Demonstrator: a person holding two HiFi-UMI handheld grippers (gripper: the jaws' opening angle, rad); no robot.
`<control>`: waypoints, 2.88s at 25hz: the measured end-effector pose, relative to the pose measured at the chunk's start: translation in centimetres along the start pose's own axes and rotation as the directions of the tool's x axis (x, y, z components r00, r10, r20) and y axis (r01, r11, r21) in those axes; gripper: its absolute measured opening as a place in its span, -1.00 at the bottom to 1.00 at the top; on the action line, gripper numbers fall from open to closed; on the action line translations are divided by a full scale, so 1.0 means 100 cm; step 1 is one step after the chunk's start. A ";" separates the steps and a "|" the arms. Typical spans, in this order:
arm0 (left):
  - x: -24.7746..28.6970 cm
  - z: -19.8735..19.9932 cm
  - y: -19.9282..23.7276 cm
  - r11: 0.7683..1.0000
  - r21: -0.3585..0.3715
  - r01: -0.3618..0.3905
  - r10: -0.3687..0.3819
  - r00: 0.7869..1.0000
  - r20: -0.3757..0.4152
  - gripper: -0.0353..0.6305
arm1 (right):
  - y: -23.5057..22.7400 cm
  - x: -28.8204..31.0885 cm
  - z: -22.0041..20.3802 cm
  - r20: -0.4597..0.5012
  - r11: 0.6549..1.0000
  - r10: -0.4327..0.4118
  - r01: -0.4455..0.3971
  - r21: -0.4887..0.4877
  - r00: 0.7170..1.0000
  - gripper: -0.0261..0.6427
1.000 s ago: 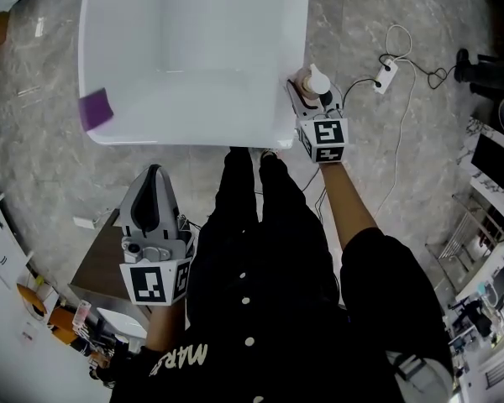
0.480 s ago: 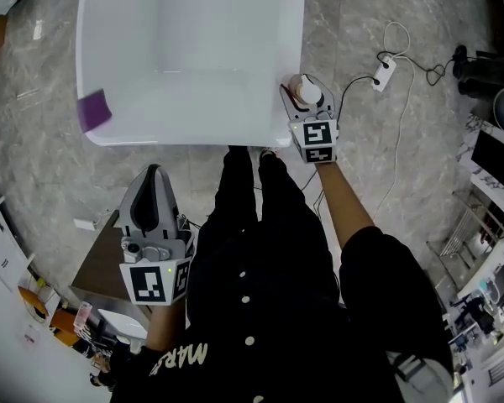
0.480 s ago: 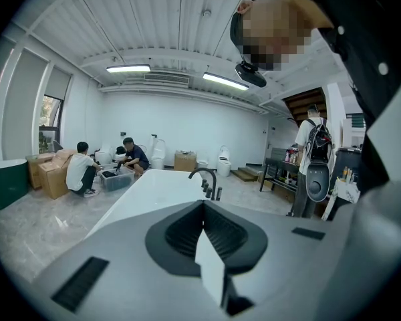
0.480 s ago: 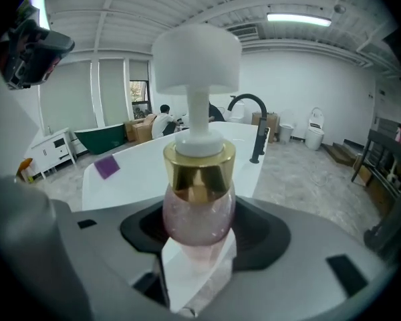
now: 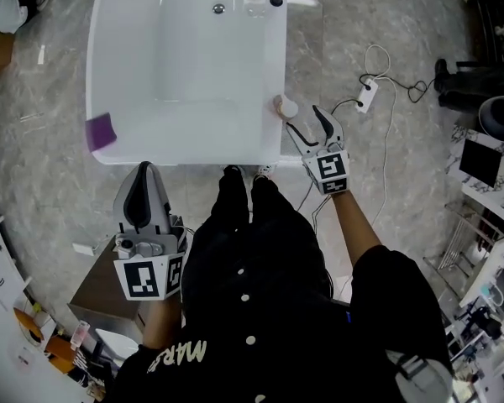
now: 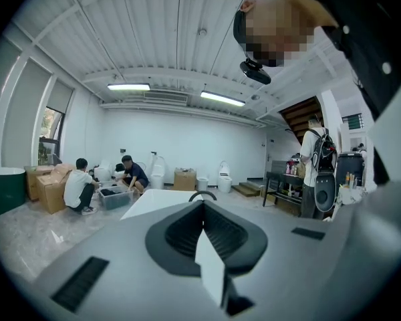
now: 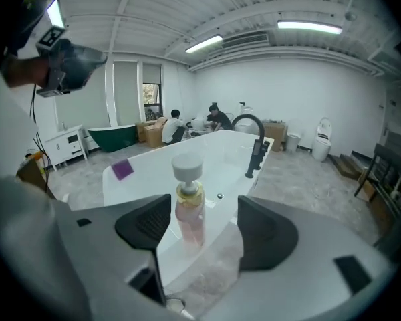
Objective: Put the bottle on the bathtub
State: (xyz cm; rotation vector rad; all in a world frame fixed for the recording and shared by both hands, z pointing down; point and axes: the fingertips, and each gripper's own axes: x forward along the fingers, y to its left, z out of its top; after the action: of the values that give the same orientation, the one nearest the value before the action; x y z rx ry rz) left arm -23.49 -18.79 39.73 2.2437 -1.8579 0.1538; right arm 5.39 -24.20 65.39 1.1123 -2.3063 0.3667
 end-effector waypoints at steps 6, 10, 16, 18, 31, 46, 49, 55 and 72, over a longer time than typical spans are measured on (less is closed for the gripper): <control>0.006 0.044 -0.004 1.000 0.023 0.012 -0.014 0.994 0.108 -0.86 | -0.033 -0.082 0.085 0.191 0.991 -0.086 0.065 0.115 0.978 -0.37; 0.009 0.061 -0.011 0.999 0.031 0.038 -0.043 0.988 0.149 -0.86 | -0.040 -0.123 0.169 0.394 0.981 -0.116 0.043 0.188 0.912 -0.48; 0.009 0.086 -0.009 0.998 0.052 0.046 -0.056 0.975 0.216 -0.86 | -0.034 -0.160 0.249 0.525 0.981 -0.099 -0.005 0.194 0.846 -0.62; 0.008 0.094 -0.007 0.998 0.059 0.039 -0.052 0.968 0.244 -0.86 | -0.035 -0.169 0.264 0.550 0.979 -0.094 -0.024 0.204 0.830 -0.82; -0.002 0.123 0.013 0.995 0.097 -0.012 -0.018 0.953 0.304 -0.86 | -0.051 -0.218 0.310 0.582 0.974 -0.223 0.209 0.092 0.782 -0.91; 0.006 0.106 0.034 0.990 0.118 -0.074 0.040 0.963 0.268 -0.86 | -0.054 -0.237 0.308 0.618 0.961 -0.256 0.262 0.083 0.743 -0.91; 0.006 0.109 0.028 0.990 0.124 -0.068 0.031 0.960 0.277 -0.86 | -0.053 -0.237 0.307 0.615 0.963 -0.252 0.259 0.080 0.747 -0.91; 0.007 0.105 0.024 0.990 0.124 -0.065 0.029 0.963 0.270 -0.86 | -0.047 -0.233 0.310 0.623 0.971 -0.217 0.229 0.062 0.751 -0.91; 0.002 0.110 0.023 0.989 0.130 -0.065 0.027 0.960 0.278 -0.86 | -0.036 -0.226 0.314 0.618 0.977 -0.188 0.209 0.039 0.763 -0.91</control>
State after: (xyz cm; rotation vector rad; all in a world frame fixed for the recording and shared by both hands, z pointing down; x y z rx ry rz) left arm -26.37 -21.99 29.39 2.4208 -2.0994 -0.0258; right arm 8.45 -26.54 26.75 1.6340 -2.6843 -0.1582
